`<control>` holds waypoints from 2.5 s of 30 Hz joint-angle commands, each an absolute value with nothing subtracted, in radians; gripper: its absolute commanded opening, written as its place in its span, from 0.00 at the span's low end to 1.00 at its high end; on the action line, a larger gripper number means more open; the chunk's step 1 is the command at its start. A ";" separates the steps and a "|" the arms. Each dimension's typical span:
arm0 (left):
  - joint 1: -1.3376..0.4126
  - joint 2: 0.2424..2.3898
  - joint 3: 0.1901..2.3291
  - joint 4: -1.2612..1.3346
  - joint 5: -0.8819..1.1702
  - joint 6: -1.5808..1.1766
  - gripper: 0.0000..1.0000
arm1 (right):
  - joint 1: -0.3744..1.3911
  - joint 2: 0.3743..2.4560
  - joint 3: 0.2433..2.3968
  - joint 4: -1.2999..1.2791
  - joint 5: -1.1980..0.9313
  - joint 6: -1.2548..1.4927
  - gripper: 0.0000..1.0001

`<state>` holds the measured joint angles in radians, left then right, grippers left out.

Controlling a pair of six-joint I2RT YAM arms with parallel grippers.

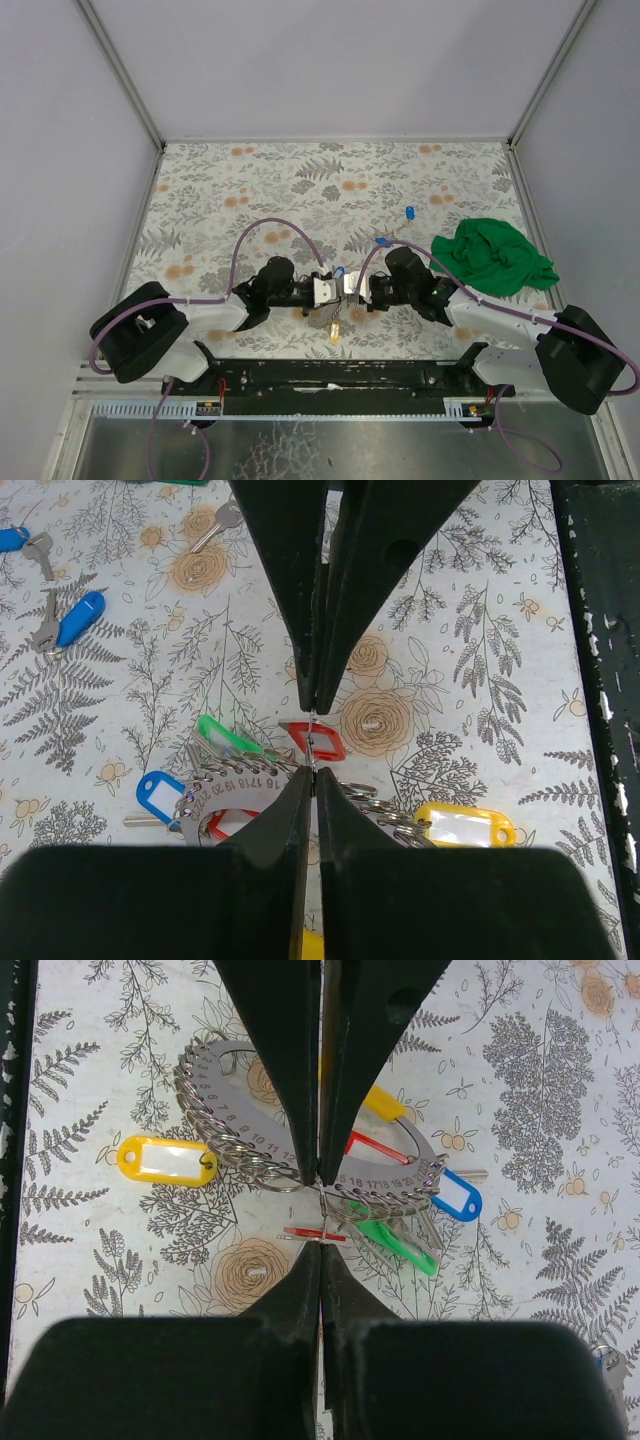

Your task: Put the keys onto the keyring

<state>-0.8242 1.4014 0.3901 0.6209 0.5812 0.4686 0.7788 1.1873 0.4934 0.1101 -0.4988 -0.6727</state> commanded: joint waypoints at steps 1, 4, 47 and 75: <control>-0.836 1.401 0.399 0.663 0.617 0.477 0.00 | 0.785 1.187 0.519 0.162 -0.546 -0.661 0.00; -0.836 1.401 0.397 0.669 0.622 0.474 0.00 | 0.785 1.189 0.517 0.181 -0.552 -0.653 0.00; -0.836 1.340 0.373 0.635 0.601 0.525 0.00 | 0.784 1.146 0.559 -0.011 -0.530 -0.788 0.00; -0.837 1.354 0.379 0.651 0.648 0.510 0.00 | 0.784 1.207 0.592 -0.008 -0.602 -0.816 0.00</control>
